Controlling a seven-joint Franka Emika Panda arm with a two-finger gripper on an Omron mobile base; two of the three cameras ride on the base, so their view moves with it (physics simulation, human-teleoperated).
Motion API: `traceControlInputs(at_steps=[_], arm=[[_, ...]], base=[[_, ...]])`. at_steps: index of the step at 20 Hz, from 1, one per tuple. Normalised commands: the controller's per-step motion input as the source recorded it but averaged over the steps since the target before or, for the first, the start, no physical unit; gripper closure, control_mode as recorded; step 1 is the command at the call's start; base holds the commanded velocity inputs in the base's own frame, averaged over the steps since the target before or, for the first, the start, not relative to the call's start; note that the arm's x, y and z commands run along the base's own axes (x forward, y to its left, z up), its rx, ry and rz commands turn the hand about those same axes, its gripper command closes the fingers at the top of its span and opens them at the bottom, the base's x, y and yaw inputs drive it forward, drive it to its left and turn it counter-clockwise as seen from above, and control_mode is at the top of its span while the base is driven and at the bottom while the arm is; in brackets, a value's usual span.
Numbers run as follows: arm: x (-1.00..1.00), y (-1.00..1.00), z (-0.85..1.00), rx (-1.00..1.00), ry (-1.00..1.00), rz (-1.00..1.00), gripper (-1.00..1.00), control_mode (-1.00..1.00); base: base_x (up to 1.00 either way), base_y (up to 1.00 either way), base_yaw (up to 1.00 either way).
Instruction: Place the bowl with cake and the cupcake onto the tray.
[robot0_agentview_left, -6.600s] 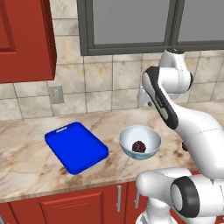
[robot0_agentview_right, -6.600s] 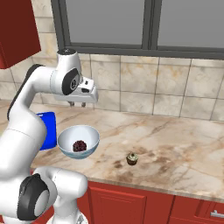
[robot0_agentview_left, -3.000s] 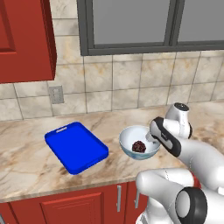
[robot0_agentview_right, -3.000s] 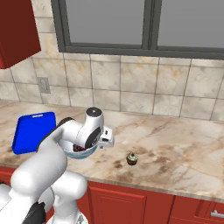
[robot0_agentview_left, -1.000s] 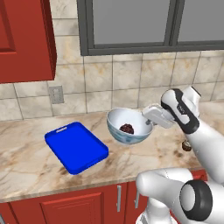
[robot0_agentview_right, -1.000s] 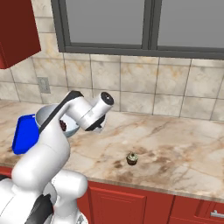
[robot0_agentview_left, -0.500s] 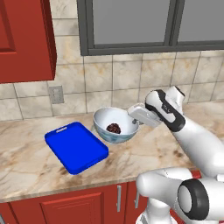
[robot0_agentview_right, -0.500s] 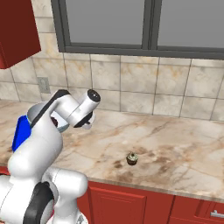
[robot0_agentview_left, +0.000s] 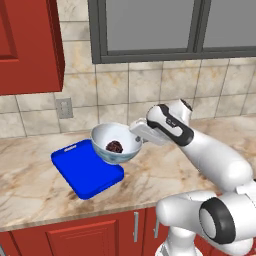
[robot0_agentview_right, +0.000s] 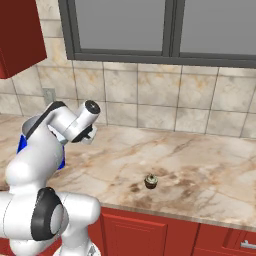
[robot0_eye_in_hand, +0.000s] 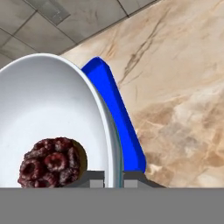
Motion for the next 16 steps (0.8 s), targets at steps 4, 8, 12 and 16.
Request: traceControlInputs(at_steps=[4, 8, 12, 16], arm=[[0.23, 0.37, -0.20, 0.00, 0.02, 0.00, 1.00, -1.00], [0.20, 0.37, -0.13, 0.00, 0.01, 0.00, 1.00, -1.00], [0.13, 0.43, -0.08, 0.00, 0.00, 0.00, 1.00, -1.00], [0.13, 0.35, -0.20, 0.00, 0.02, 0.00, 1.00, -1.00]], base=[[0.00, 0.00, 0.00], [0.00, 0.00, 0.00], [0.00, 0.00, 0.00], [0.00, 0.00, 0.00]])
